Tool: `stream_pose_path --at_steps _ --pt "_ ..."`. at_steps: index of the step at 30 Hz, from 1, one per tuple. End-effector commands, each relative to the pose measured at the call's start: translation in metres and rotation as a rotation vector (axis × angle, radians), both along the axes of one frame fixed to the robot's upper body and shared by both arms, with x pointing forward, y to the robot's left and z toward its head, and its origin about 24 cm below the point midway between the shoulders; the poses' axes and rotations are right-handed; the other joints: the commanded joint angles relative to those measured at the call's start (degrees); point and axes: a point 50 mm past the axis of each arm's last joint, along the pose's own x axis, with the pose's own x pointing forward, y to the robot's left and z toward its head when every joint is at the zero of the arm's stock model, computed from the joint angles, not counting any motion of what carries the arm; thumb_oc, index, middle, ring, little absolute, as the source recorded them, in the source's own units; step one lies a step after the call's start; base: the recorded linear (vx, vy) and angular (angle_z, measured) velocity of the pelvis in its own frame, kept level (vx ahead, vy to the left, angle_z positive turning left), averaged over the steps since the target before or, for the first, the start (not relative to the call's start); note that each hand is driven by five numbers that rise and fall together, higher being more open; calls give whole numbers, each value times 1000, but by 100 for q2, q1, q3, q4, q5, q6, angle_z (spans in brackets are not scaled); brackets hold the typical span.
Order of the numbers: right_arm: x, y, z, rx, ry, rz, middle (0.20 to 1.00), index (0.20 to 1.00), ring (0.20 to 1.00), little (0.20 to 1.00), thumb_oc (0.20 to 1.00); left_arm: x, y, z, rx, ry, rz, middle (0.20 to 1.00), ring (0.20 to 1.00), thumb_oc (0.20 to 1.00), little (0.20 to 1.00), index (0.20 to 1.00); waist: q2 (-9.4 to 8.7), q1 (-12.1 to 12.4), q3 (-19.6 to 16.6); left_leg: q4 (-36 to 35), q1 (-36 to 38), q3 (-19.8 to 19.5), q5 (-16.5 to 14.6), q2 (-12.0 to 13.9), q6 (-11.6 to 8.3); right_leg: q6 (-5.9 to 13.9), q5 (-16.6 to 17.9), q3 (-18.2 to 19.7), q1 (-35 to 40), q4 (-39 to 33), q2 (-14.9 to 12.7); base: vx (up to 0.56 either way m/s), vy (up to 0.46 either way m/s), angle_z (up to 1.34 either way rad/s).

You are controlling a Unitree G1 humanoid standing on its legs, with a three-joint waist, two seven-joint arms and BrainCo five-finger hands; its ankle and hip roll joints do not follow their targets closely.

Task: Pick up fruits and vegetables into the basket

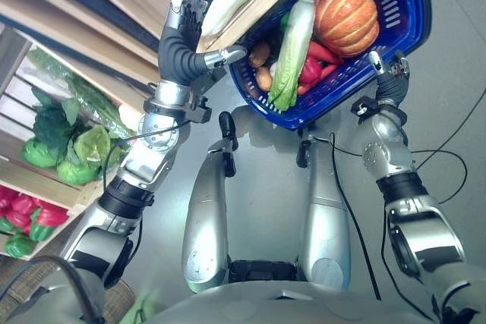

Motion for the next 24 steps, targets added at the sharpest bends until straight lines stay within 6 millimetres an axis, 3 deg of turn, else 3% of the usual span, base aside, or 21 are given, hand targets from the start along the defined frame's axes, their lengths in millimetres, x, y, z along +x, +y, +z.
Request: stream_pose_path --at_steps 1,7,12,14,16,17,24 --pt "-18 15 0 -189 -70 90 1000 1000 1000 1000 1000 -15 3 15 -89 -112 72 1000 1000 1000 1000 1000 254 -329 -285 -520 108 210 -6 -261 308 176 -903 -345 395 235 401 6 90 -23" --pt "-40 35 -18 -327 -39 259 1000 1000 1000 1000 1000 -10 16 19 -136 -110 282 1000 1000 1000 1000 1000 190 -588 -285 -592 385 346 16 -199 251 191 -952 -240 597 205 403 8 60 -16" --pt "-50 37 -21 -381 -17 320 1000 1000 1000 1000 1000 1 29 20 -170 -92 489 1000 1000 1000 1000 1000 112 -768 -285 -561 433 438 15 -136 215 198 -971 -130 608 232 444 11 54 -13" --pt "-57 37 -20 -414 -8 355 1000 1000 1000 1000 1000 15 43 20 -156 -44 666 1000 1000 1000 1000 1000 39 -920 -285 -509 443 490 6 -83 183 197 -987 -47 589 283 494 20 56 -9" --pt "-58 36 -20 -424 -7 361 1000 1000 1000 1000 1000 20 46 20 -152 -29 714 1000 1000 1000 1000 1000 21 -959 -285 -502 451 516 4 -72 176 195 -994 -22 583 295 508 19 65 -10" --pt "-62 33 -21 -440 2 373 1000 1000 1000 1000 1000 30 58 17 -131 12 837 1000 1000 1000 1000 1000 -13 -1067 -285 -474 467 574 -1 -31 155 194 -1002 30 573 321 536 18 69 -13" --pt "-70 21 -21 -471 26 381 1000 1000 1000 1000 1000 63 94 -4 -22 208 1112 1000 1000 1000 1000 1000 -112 -1350 -285 -396 489 727 -4 92 101 184 -1009 192 534 366 604 24 71 -14"
